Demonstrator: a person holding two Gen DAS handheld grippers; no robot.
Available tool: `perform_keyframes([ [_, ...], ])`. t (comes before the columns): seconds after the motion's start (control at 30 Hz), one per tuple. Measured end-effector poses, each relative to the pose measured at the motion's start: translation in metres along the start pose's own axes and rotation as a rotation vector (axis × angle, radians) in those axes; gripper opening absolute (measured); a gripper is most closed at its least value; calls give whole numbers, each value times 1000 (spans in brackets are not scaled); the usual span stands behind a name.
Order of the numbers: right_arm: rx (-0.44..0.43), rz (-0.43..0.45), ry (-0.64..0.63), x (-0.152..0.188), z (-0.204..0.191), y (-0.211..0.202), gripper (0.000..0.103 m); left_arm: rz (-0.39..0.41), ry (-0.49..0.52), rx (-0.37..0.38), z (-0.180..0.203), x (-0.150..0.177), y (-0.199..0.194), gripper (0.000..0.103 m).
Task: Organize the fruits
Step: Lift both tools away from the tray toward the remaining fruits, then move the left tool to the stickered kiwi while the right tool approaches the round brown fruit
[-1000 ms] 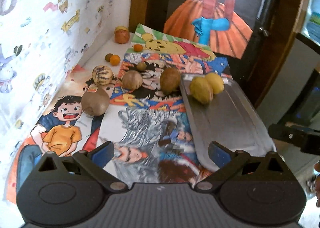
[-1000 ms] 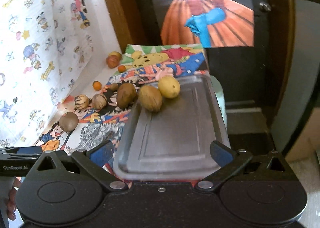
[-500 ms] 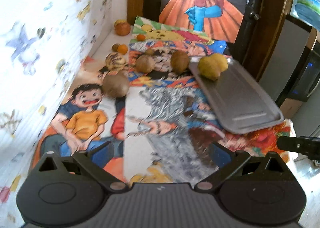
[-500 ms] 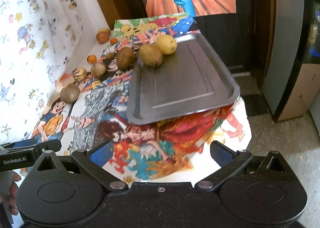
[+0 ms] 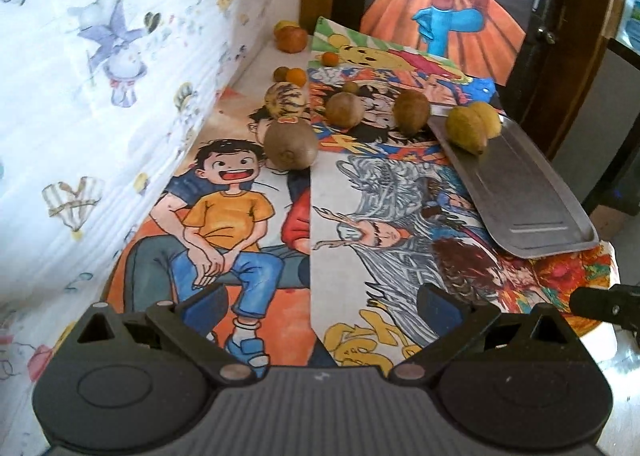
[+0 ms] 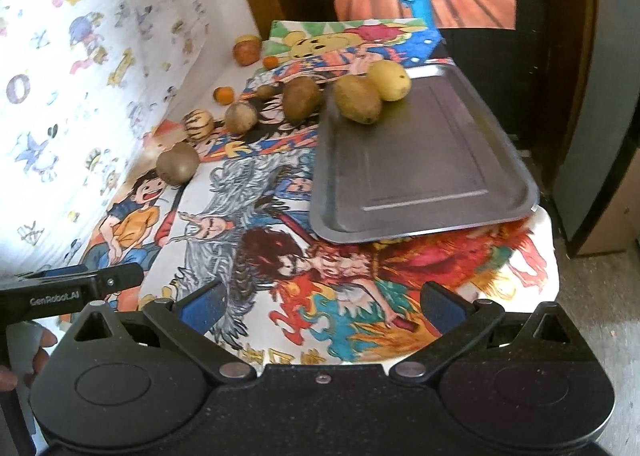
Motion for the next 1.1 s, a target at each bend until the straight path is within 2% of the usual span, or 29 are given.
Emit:
perform_keyframes([
  [0.37,-92,-42,-137,-31,-28,39,102,-31,-92,-69,-26,-6,15,102],
  [0.7,-141,-90,-288,-68,-43,81,102,-54,-211,-127,-46,-27,43,102],
  [0.9,-162,-84,-446,-96,-53,105,102,-47,-279,-145,-53,-50,65,102],
  [1.1,-179,-33,-642,-136,-68,137,102,-35,-323,-158,-55,-74,88,102],
])
Point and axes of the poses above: each gripper's, at about its wrist camera, not at the fingertips, and y roughly the way its jaws point, z to its right, x to its underside, the point moved 8 cm from there along y, roughly the way its jaws point, and after that the axes turned 3 degrees about y, right-handed, at the moved point
